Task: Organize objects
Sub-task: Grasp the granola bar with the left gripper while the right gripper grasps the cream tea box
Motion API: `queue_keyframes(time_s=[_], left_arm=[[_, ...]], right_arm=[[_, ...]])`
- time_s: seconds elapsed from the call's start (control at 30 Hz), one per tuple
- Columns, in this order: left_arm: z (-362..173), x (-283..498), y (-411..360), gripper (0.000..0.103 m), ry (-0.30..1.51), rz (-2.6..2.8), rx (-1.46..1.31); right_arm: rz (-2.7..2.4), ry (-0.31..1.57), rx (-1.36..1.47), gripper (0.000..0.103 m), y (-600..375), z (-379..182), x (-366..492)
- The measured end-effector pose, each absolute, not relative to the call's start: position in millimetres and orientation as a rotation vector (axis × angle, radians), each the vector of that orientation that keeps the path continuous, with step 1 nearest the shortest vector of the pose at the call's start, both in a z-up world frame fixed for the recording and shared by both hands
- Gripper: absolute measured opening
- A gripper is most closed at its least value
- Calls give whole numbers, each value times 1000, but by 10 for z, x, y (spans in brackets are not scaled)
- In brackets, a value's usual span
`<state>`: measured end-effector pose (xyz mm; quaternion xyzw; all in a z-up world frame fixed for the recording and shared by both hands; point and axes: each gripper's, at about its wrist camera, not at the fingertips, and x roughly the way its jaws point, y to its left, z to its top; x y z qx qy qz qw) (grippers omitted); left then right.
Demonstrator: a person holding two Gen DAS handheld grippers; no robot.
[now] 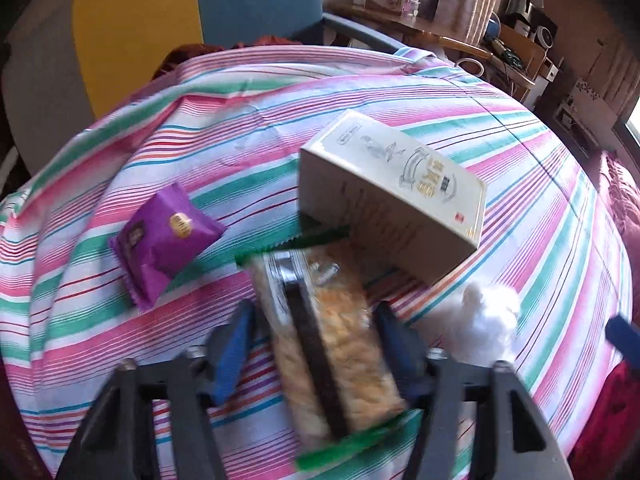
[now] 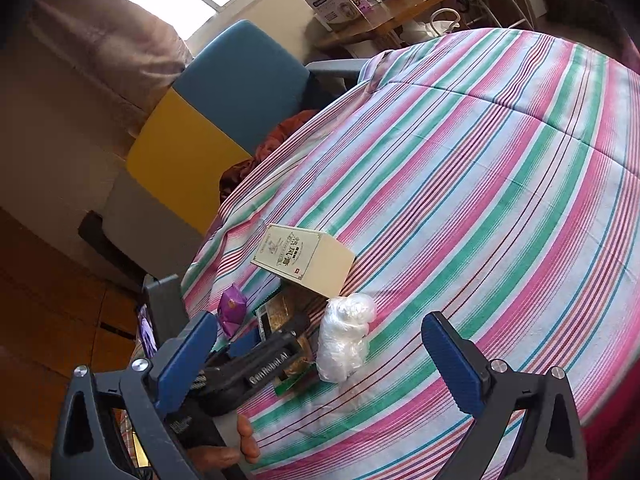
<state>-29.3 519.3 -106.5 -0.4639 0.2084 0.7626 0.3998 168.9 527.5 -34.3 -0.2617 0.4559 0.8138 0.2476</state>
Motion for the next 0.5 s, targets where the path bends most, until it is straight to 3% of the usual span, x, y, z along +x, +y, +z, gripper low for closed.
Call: queue_keyframes(time_s=[0.5], left_arm=[[-1038,89,3737,41,432,1965,-1069]], right_arm=[[2165,1252,-774,103,5307,-452,1653]])
